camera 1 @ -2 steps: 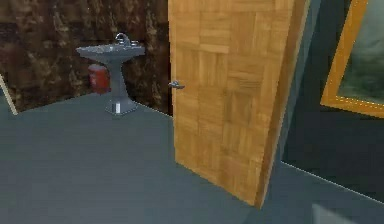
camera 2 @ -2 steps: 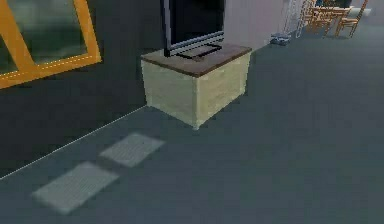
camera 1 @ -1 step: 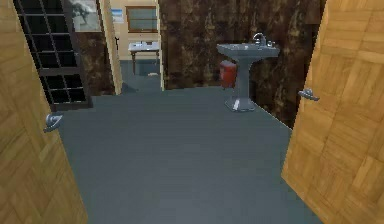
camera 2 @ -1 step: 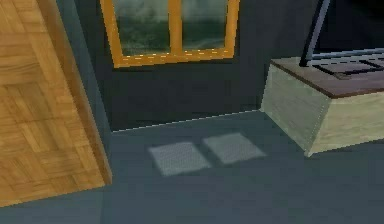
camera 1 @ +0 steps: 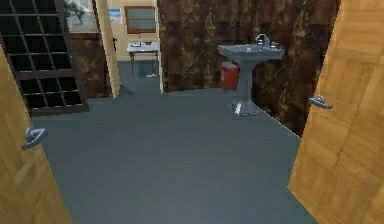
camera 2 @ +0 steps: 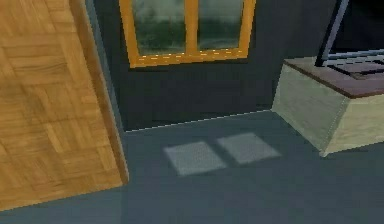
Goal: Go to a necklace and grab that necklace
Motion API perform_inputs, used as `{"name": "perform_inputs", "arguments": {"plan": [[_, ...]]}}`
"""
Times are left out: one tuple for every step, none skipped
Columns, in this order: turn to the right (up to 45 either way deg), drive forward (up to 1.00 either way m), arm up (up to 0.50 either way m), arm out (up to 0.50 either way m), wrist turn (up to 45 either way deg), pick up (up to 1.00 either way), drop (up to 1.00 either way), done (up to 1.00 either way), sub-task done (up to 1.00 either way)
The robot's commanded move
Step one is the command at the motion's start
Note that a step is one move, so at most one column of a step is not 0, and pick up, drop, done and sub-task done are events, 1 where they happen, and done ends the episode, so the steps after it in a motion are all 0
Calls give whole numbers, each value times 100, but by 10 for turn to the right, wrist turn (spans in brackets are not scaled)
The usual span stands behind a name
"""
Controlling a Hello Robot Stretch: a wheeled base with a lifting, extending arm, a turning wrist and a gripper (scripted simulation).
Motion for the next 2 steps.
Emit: {"name": "perform_inputs", "arguments": {"plan": [[-60,0,0,0,0,0,0,0,0],[0,100,0,0,0,0,0,0,0]]}}
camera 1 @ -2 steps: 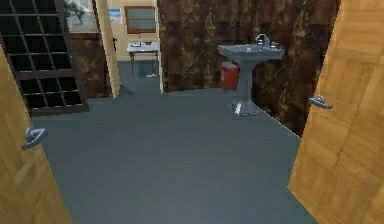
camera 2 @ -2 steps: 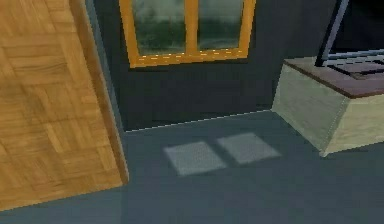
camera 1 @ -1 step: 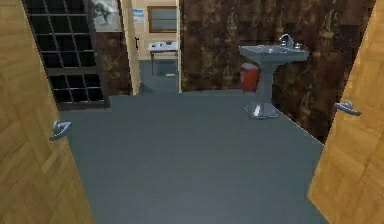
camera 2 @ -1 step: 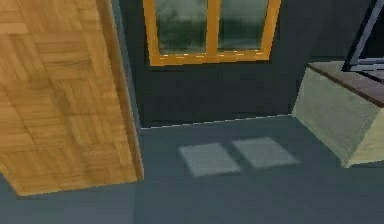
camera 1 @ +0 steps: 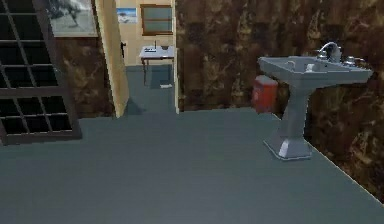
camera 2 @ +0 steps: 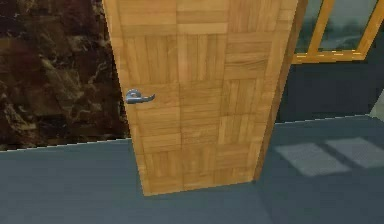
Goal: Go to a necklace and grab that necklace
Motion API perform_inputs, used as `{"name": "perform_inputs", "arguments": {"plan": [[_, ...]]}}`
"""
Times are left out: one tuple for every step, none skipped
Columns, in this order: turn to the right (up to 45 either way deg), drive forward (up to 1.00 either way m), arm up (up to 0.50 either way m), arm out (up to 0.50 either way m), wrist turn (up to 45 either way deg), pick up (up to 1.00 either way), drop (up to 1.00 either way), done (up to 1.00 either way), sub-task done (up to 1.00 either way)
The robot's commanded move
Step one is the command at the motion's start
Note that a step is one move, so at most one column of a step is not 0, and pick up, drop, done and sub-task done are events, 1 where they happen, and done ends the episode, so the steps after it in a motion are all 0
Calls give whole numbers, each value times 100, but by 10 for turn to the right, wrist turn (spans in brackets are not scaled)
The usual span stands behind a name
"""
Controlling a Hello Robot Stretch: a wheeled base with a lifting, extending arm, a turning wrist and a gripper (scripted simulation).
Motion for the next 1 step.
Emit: {"name": "perform_inputs", "arguments": {"plan": [[-90,0,0,0,0,0,0,0,0]]}}
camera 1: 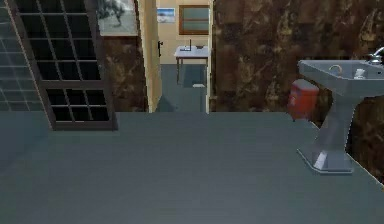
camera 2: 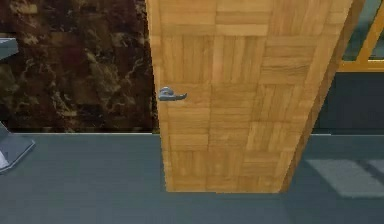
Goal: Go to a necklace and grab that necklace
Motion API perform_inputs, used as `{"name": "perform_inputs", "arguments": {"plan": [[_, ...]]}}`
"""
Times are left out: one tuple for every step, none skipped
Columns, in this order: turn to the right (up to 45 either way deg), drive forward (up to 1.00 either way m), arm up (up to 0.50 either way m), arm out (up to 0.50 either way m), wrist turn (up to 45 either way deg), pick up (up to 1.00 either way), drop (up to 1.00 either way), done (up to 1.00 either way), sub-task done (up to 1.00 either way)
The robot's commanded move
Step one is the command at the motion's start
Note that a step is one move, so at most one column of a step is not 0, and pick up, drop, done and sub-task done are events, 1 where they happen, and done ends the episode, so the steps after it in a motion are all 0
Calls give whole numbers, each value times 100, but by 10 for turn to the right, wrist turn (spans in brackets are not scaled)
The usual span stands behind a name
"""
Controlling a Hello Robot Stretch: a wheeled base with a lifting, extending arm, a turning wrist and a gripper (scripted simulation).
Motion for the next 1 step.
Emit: {"name": "perform_inputs", "arguments": {"plan": [[0,40,0,0,0,0,0,0,0]]}}
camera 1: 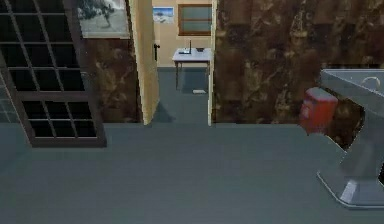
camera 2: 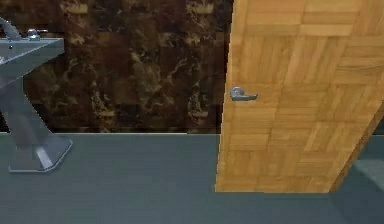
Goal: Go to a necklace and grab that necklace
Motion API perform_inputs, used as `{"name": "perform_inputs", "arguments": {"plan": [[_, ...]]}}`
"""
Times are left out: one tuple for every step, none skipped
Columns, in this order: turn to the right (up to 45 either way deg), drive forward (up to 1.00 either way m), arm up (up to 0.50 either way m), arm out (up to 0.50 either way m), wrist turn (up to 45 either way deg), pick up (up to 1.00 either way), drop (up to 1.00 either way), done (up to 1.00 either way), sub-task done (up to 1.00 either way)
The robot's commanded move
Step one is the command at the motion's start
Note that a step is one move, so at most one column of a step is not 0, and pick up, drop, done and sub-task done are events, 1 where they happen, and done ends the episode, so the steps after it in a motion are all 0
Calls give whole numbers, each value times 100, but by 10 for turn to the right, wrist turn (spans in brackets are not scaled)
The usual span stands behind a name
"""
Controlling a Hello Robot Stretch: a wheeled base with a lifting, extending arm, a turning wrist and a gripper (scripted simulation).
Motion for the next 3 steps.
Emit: {"name": "perform_inputs", "arguments": {"plan": [[-420,0,0,0,0,0,0,0,0],[0,100,0,0,0,0,0,0,0],[-180,0,0,0,0,0,0,0,0]]}}
